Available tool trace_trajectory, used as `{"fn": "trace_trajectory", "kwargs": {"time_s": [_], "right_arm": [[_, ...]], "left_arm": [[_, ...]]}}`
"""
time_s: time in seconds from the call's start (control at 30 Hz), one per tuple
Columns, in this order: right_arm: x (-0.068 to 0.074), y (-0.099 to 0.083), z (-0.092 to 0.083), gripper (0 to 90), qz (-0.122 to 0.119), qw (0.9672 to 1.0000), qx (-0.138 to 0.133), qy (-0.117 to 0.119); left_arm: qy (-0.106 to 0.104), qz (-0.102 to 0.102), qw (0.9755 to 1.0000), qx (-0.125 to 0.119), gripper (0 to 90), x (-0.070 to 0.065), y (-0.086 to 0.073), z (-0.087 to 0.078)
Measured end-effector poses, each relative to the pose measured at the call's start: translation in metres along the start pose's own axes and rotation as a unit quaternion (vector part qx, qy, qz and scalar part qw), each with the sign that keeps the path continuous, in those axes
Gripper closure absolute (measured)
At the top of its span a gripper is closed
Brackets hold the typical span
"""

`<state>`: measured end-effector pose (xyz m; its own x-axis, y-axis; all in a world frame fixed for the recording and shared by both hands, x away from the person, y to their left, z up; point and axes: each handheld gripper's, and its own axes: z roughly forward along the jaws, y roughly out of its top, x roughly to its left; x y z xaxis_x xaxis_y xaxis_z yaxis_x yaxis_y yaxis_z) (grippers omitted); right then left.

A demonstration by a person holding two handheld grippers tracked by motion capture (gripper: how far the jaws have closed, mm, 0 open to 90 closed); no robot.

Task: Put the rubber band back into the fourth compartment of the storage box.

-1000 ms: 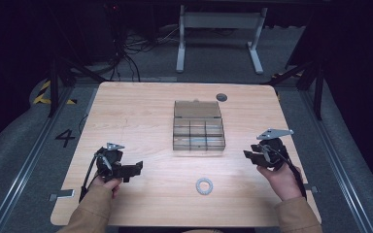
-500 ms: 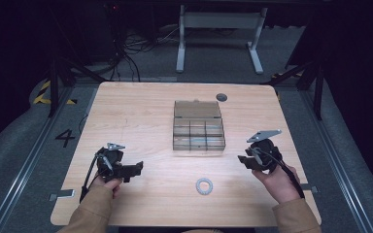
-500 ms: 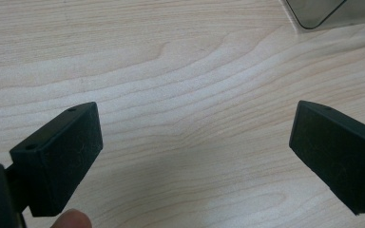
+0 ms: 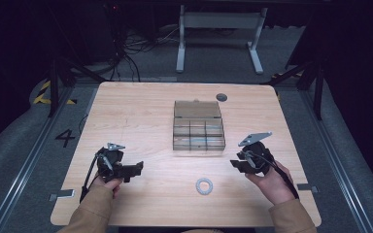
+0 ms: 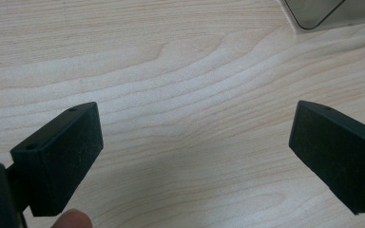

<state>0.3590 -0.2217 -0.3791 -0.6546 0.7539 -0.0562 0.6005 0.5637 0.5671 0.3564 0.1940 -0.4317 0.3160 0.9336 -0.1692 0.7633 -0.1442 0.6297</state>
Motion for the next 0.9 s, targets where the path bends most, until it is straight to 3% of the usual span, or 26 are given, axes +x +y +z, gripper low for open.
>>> {"fn": "trace_trajectory", "kwargs": {"time_s": [0.9], "right_arm": [[0.032,0.005,0.029,58.7,-0.036,0.9973,0.019,0.062]], "left_arm": [[-0.003,0.003,1.0000,0.000,5.3,-0.001,0.000,0.000]]}}
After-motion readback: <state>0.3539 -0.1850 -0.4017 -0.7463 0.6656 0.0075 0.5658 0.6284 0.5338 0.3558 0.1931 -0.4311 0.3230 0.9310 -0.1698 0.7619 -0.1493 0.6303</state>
